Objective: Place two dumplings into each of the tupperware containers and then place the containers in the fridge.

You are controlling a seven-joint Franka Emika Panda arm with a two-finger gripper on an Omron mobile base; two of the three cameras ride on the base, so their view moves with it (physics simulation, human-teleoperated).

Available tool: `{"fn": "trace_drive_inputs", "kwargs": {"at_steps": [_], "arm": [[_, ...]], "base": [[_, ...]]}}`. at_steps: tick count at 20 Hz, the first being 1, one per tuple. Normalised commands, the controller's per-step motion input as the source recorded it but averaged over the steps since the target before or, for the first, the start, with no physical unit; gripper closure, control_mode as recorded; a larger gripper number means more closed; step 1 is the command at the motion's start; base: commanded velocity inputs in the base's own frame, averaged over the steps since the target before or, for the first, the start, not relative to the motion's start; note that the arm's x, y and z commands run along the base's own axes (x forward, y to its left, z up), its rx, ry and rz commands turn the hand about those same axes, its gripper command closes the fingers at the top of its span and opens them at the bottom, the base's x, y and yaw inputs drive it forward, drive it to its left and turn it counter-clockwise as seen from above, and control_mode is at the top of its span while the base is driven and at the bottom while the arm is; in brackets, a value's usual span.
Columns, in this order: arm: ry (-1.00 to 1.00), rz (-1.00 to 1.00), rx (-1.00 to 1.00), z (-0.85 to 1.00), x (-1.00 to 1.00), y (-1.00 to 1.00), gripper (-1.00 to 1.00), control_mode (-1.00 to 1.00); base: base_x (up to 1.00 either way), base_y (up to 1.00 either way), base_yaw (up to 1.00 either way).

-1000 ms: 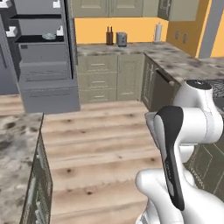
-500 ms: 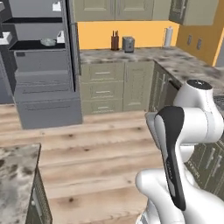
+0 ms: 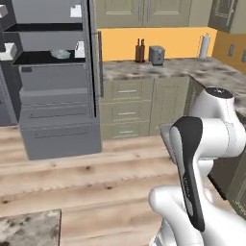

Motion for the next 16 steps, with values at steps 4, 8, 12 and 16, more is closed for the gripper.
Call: {"fn": "trace_drive_inputs", "kwargs": {"at_steps": [4, 8, 12, 16], "arm": [[0.00, 0.00, 0.00, 0.00, 0.00, 0.00, 1.00, 1.00], [0.00, 0.00, 0.00, 0.00, 0.00, 0.00, 1.00, 1.00], [0.00, 0.00, 0.00, 0.00, 0.00, 0.00, 1.00, 1.00], [0.00, 0.00, 0.00, 0.00, 0.00, 0.00, 1.00, 1.00]], "base": [[1.00, 0.69, 0.00], [1.00, 0.13, 0.01], [1.00, 0.48, 0.01], [0.88, 1.00, -0.04]]}}
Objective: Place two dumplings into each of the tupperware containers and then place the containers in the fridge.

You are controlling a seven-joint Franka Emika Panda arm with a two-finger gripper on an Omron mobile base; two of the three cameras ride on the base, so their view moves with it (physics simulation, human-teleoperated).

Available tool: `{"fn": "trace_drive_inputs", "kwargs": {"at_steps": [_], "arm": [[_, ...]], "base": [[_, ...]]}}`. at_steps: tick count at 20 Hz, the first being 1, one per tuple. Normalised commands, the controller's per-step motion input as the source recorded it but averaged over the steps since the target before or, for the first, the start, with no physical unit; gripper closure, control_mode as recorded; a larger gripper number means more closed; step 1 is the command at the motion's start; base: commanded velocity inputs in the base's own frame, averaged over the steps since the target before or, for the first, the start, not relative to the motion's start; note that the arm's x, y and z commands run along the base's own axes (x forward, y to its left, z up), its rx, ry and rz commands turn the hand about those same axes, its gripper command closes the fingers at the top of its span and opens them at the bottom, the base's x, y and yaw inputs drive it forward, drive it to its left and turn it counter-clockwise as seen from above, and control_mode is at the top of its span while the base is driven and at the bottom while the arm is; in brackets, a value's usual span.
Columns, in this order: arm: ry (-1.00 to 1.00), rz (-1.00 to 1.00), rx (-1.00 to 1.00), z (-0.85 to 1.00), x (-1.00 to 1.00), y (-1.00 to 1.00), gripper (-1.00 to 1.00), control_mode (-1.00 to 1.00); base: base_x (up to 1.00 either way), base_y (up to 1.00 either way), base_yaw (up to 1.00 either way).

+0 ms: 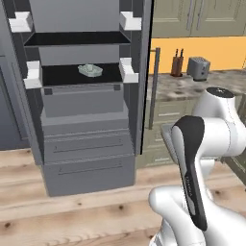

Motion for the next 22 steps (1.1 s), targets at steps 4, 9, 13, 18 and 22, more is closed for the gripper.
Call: {"fn": "trace_drive_inputs", "kwargs": {"at_steps": [4, 9, 13, 18, 22], "arm": [[0.00, 0.00, 0.00, 0.00, 0.00, 0.00, 1.00, 1.00], [0.00, 0.00, 0.00, 0.00, 0.00, 0.00, 1.00, 1.00], [0.00, 0.00, 0.00, 0.00, 0.00, 0.00, 1.00, 1.00], [0.00, 0.00, 0.00, 0.00, 0.00, 0.00, 1.00, 1.00], [0.00, 0.00, 0.00, 0.00, 0.00, 0.00, 1.00, 1.00]], "base": [[0.51, 1.00, 0.00], [0.66, 0.79, 0.00], [0.41, 0.42, 0.19], [0.12, 0.74, 0.34], [0.96, 0.18, 0.07]]}}
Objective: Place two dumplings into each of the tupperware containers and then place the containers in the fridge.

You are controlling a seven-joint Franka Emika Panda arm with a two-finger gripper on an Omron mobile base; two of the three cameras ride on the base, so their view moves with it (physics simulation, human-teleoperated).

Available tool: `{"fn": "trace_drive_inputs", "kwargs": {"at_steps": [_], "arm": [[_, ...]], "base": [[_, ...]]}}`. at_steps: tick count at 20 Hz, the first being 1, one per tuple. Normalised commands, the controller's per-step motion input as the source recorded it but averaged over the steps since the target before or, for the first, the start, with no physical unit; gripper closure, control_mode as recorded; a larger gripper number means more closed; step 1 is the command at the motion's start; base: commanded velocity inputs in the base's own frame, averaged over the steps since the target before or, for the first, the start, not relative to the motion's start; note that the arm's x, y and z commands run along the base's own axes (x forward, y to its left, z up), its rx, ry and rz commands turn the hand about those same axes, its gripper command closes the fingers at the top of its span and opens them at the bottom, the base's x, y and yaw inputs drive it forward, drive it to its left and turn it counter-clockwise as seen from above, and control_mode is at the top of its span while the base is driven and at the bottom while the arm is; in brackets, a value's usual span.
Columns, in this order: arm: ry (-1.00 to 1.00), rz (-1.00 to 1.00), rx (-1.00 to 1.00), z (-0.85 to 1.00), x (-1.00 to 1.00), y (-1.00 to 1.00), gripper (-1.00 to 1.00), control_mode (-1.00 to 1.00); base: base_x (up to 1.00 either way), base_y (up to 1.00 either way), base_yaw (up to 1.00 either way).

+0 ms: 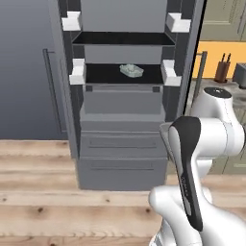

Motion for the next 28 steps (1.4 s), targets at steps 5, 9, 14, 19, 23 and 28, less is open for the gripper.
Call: {"fn": "trace_drive_inputs", "kwargs": {"at_steps": [5, 9, 14, 19, 23, 28], "arm": [[0.00, 0.00, 0.00, 0.00, 0.00, 0.00, 1.00, 1.00], [0.00, 0.00, 0.00, 0.00, 0.00, 0.00, 1.00, 1.00], [0.00, 0.00, 0.00, 0.00, 0.00, 0.00, 1.00, 1.00], [0.00, 0.00, 0.00, 0.00, 0.00, 0.00, 1.00, 1.00], [0.00, 0.00, 0.00, 0.00, 0.00, 0.00, 1.00, 1.00], [0.00, 0.00, 0.00, 0.00, 0.00, 0.00, 1.00, 1.00]], "base": [[0.36, 0.01, 0.03], [1.00, 0.50, -0.04], [0.99, 0.93, -0.31], [0.39, -0.14, -0.31], [0.41, -0.27, -0.13], [0.84, -0.09, -0.01]]}}
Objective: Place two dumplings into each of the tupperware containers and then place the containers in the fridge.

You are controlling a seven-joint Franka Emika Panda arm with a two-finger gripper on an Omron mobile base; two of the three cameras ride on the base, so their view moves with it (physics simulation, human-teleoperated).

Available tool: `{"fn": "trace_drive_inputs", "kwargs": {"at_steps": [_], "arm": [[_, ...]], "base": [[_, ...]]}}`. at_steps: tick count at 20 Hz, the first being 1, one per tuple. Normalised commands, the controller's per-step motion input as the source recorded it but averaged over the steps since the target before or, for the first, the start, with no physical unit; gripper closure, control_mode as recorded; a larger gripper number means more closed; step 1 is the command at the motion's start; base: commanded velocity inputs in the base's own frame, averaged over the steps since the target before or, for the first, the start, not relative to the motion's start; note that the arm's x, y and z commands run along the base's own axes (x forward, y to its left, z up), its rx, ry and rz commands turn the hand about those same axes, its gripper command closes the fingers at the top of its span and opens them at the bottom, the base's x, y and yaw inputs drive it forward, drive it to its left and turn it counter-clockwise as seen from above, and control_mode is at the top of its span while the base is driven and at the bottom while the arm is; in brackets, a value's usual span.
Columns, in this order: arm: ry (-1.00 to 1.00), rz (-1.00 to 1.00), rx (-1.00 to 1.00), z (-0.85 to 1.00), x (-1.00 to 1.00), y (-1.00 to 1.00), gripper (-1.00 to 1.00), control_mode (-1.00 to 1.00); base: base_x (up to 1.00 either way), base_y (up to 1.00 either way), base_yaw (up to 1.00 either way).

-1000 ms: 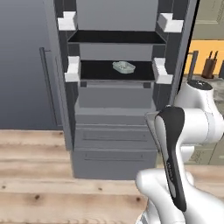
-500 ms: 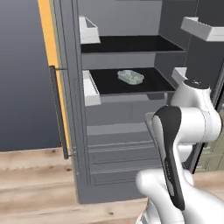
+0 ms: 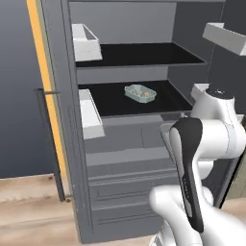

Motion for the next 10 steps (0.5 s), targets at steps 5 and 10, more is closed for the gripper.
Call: {"fn": "trace_drive_inputs", "kwargs": {"at_steps": [5, 10], "arm": [[0.00, 0.00, 0.00, 0.00, 0.00, 0.00, 1.00, 1.00], [0.00, 0.00, 0.00, 0.00, 0.00, 0.00, 1.00, 1.00]], "base": [[0.62, -0.01, 0.00], [0.37, 0.00, -0.04]]}}
